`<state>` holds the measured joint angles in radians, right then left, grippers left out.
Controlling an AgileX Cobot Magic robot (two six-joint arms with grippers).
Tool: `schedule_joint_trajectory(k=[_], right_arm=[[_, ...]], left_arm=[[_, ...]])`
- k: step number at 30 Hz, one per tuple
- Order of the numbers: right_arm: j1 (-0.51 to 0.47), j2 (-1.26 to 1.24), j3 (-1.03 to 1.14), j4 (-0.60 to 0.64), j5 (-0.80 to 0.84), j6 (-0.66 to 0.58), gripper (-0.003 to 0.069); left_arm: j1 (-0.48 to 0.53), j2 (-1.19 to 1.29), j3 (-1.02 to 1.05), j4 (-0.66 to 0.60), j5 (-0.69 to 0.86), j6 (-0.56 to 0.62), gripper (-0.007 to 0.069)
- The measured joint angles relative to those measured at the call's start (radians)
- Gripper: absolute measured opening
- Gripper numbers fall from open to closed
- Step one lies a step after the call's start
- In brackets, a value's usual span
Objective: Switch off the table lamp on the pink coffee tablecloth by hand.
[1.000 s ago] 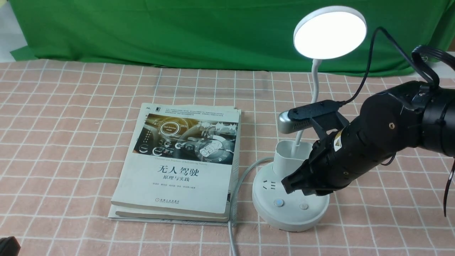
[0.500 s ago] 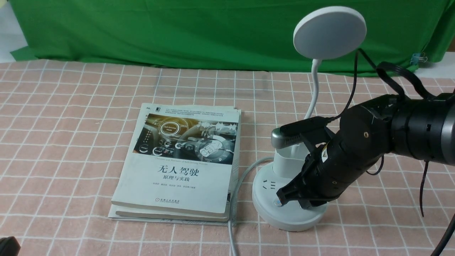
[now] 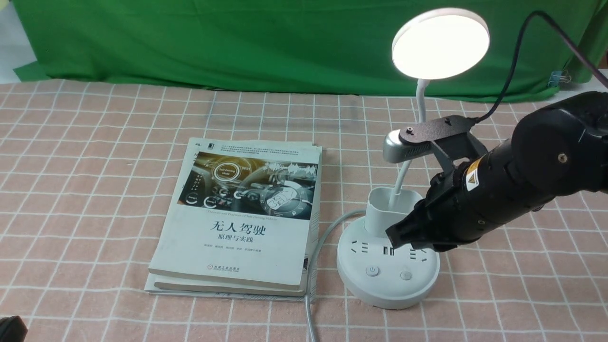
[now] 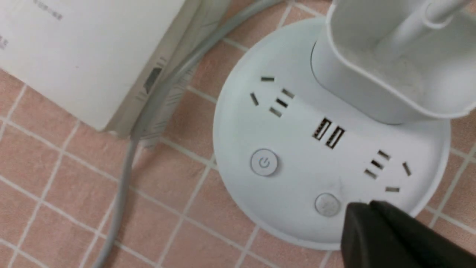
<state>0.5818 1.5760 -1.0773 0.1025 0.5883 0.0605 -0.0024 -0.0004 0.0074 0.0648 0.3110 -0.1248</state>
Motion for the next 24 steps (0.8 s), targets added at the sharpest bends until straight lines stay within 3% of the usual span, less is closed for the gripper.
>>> schedule_joint_trajectory(k=[12,24], right_arm=[[0.000,0.197,-0.004,0.000,-0.078,-0.001,0.0043],[0.000,0.026,0.035,0.001,0.003,-0.001,0.0043]], left_arm=[[0.000,0.000,0.000,0.000,0.000,0.000,0.0006],[0.000,0.000,0.000,0.001,0.000,0.000,0.0006]])
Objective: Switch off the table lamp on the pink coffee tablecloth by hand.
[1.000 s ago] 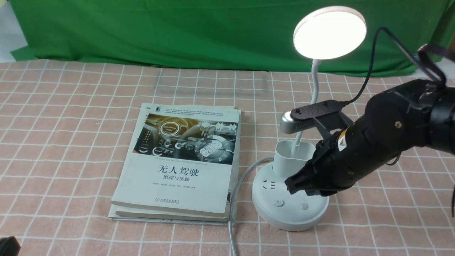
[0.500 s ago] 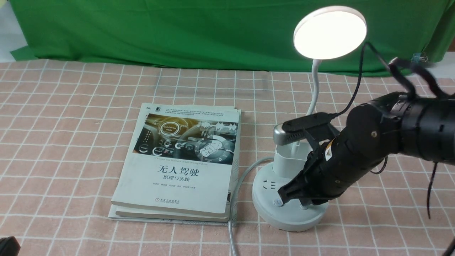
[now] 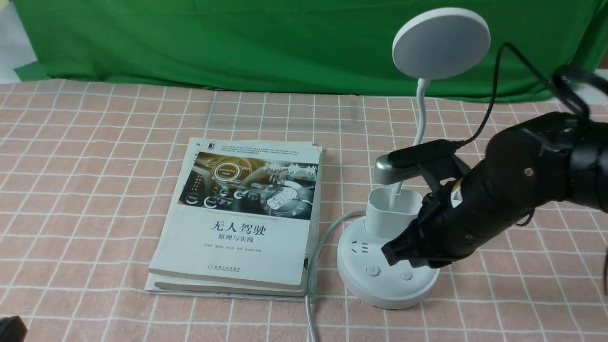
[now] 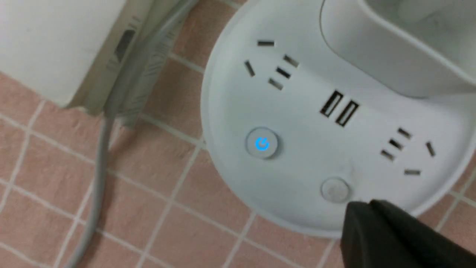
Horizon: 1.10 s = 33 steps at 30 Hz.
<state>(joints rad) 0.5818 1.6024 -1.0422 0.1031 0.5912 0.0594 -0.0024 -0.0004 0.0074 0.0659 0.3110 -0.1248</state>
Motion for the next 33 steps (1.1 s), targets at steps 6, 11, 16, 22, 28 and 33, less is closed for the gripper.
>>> schedule_joint_trajectory(k=[6,11,16,22,28,33], right_arm=[[0.000,-0.268,0.141,0.000,0.026,0.000,0.0043],[0.000,-0.432,0.191,0.000,0.053,-0.001,0.0046],[0.000,-0.560,0.194,0.000,0.035,-0.001,0.0063],[0.000,-0.649,0.206,-0.076,-0.022,-0.002,0.0050],[-0.103,-0.825,0.383,-0.135,-0.101,-0.003,0.0038],[-0.272,-1.114,0.673,-0.140,-0.224,-0.003,0.0039]], left_arm=[[0.000,0.000,0.000,0.000,0.000,0.000,0.0006],[0.000,0.000,0.000,0.000,0.000,0.000,0.0006],[0.000,0.000,0.000,0.000,0.000,0.000,0.0006],[0.000,0.000,0.000,0.000,0.000,0.000,0.0006],[0.000,0.000,0.000,0.000,0.000,0.000,0.0006],[0.000,0.000,0.000,0.000,0.000,0.000,0.0006]])
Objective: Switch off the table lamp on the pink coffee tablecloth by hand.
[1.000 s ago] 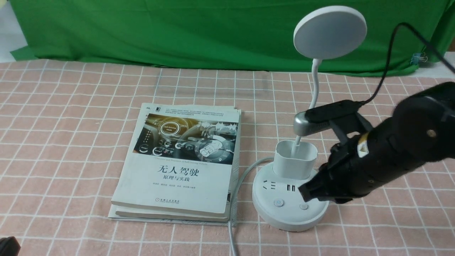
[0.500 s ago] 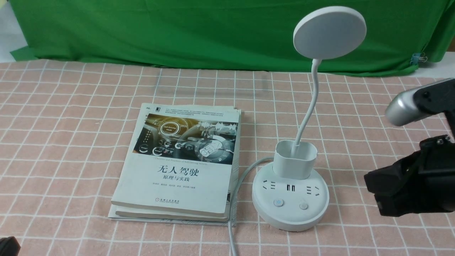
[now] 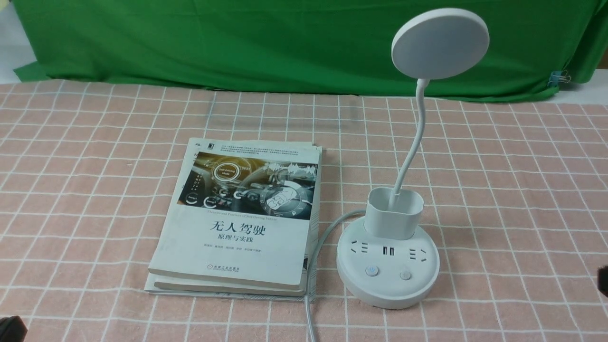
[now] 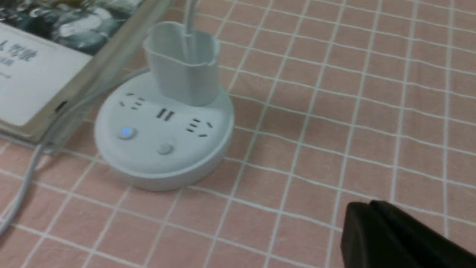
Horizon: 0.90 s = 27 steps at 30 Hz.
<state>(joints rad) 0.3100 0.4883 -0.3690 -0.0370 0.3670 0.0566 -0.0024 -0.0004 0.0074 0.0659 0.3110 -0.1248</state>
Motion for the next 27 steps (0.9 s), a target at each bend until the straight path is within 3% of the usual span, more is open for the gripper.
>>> schedule_joint_trajectory(k=[8,27], right_arm=[[-0.161,-0.403,0.354,-0.013,-0.134,-0.004,0.0045],[-0.183,-0.488,0.375,-0.022,-0.123,-0.048,0.0046]], left_arm=[[0.000,0.000,0.000,0.000,0.000,0.000,0.0006],[0.000,0.000,0.000,-0.001,0.000,0.000,0.0006]])
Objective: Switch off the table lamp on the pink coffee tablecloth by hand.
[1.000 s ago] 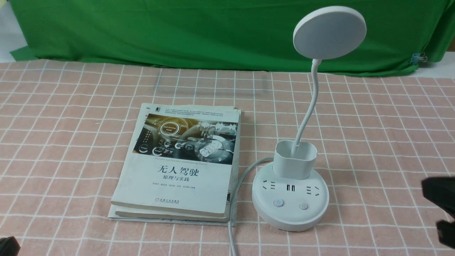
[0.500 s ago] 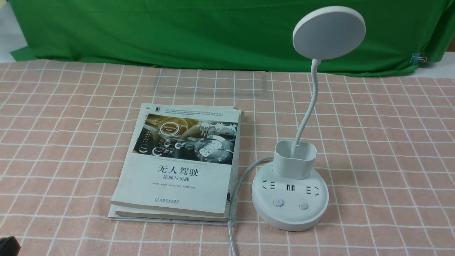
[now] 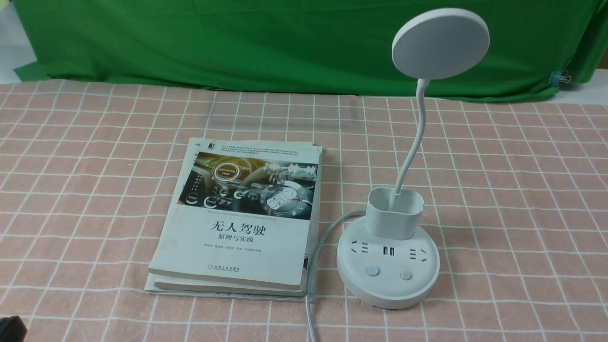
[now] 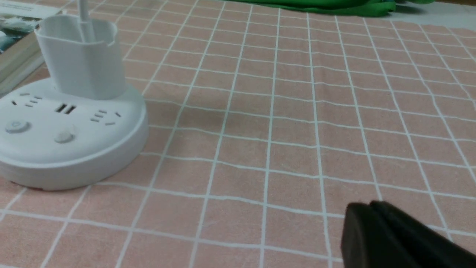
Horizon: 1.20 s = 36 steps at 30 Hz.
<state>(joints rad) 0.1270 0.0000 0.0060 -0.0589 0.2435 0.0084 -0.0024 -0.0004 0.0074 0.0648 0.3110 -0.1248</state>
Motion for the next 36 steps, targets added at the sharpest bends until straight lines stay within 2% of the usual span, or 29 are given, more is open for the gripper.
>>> schedule_joint_trajectory(k=[36], right_arm=[[0.000,0.000,0.000,0.002,0.000,0.000,0.0141]], left_arm=[[0.000,0.000,0.000,0.001,0.000,0.000,0.0006]])
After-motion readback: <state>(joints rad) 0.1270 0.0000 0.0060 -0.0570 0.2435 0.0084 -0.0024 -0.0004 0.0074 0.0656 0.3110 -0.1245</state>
